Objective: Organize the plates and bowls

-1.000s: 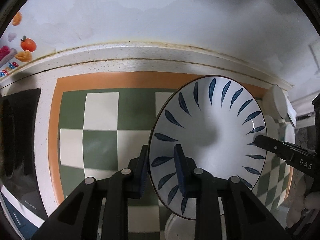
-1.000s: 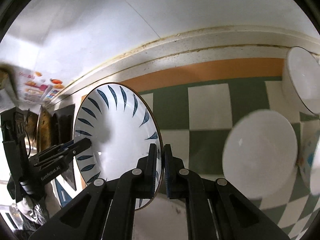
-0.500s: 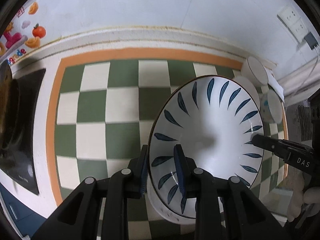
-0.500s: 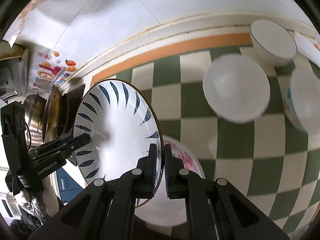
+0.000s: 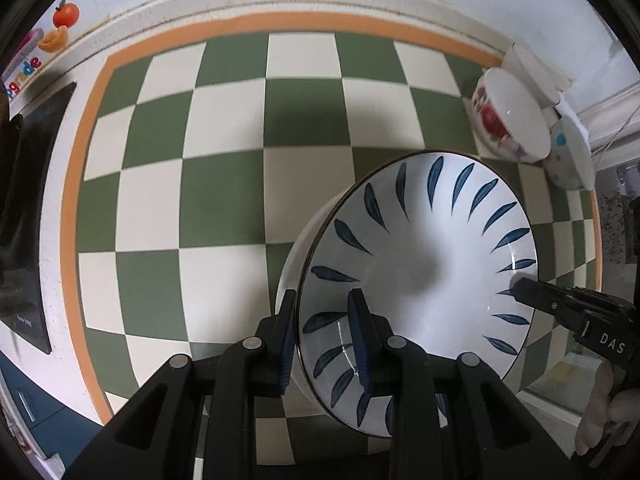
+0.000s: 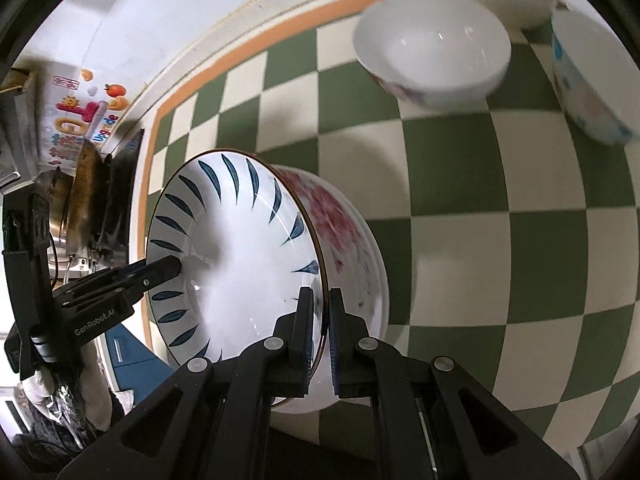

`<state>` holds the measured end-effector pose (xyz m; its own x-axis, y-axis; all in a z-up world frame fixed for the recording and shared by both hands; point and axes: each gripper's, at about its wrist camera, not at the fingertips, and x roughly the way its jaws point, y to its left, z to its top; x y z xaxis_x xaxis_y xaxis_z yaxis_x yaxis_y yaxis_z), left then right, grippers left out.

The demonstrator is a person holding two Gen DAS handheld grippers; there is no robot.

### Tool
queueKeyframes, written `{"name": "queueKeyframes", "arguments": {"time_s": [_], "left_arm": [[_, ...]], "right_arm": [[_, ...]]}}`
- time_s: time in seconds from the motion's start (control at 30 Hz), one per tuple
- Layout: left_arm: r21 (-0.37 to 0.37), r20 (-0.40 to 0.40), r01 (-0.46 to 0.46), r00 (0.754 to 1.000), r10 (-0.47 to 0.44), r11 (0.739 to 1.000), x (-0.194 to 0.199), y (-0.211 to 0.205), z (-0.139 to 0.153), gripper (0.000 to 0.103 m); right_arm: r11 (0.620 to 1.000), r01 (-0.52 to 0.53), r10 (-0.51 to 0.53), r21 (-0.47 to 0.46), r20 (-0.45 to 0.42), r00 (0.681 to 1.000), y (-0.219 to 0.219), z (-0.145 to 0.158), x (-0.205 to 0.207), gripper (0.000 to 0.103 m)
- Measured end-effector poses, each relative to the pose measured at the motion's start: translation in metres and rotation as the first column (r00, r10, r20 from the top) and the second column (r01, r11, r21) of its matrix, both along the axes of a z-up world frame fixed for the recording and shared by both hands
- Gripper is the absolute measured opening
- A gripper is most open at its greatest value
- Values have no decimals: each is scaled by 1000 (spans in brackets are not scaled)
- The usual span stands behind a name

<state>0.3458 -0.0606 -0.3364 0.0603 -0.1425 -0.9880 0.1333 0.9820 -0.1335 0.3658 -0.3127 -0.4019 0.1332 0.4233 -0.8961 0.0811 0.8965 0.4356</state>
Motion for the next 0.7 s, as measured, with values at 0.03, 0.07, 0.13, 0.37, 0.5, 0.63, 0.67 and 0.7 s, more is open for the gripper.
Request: {"name": "queueKeyframes", "arguments": {"time_s": [0.03,0.07,0.13,0.37,0.5,0.63,0.67,0.7], "left_arm": [[1,-5,1,1000,-1,1000,-1,-1,-3,22],[3,-12,1,1000,-1,1000,-1,-2,-6,22],[8,-16,6,1000,-5,1000,-1,-4,-9,22],[21,-34,12,999,-11,1000,1,-10,-21,23],[28,-40,11,999,-10,1000,2,-11,-25,23],[26,-37,14,999,-13,1000,4,-13,-26,23],[26,-37,14,999,-13,1000,4,-14,-26,23],[26,-38,12,999,-11,1000,4,-14,-26,23]], "right_arm": [[1000,-1,1,-2,-5,1000,0,-4,-2,9],[1000,0,-1,-5,-9,1000,-1,-8,-3,9],[1000,3,-4,-8,-14,1000,-2,-13,-4,9],[1000,4,-5,-24,-38,999,-4,-28,-9,9],[1000,8,-9,-18,-41,999,-5,-31,-11,8],[1000,13,-14,-20,-39,999,-3,-31,-9,9],[1000,14,-15,-23,-38,999,-3,-31,-8,9],[1000,13,-14,-27,-39,999,-3,-31,-8,9]]}}
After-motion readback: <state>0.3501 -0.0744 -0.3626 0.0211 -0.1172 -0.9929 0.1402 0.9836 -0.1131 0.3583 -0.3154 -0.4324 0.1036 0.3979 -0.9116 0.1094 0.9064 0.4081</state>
